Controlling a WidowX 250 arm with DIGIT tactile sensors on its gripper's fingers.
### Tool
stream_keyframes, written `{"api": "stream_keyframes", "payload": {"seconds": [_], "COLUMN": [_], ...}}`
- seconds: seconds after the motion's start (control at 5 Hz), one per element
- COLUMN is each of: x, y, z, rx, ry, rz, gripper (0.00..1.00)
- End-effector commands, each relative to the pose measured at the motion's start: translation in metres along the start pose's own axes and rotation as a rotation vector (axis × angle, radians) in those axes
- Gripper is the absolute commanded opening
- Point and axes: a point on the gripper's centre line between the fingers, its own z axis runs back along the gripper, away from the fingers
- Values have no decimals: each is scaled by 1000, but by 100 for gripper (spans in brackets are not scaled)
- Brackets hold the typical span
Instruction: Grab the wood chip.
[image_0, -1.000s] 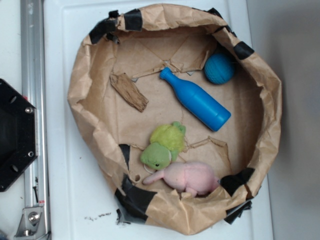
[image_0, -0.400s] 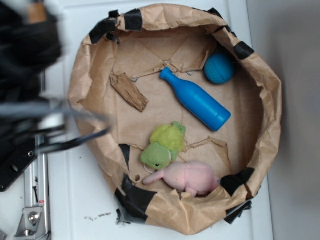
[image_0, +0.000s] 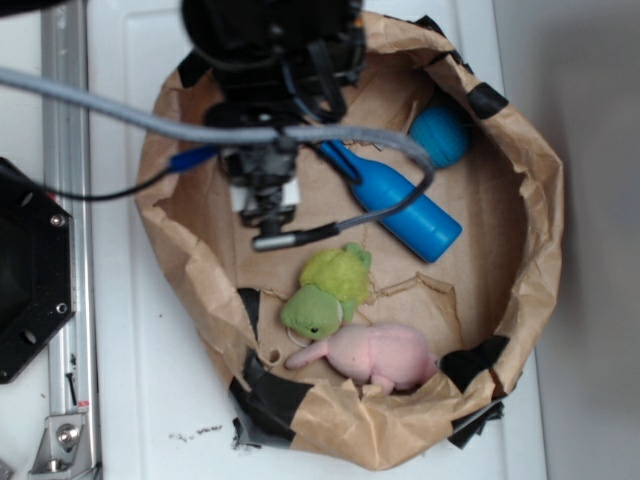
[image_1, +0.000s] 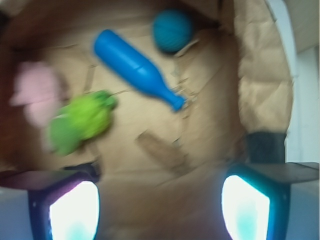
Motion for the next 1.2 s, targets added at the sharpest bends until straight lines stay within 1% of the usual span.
{"api": "stream_keyframes", "payload": {"seconds": [0.0, 0.8, 1.0], "x": [0, 0, -3], "y": [-1, -1, -7], "z": [-69, -69, -112], "rx": [45, 45, -13], "ry": [0, 0, 6], "rz": [-335, -335, -395], "gripper": [100, 100, 100]}}
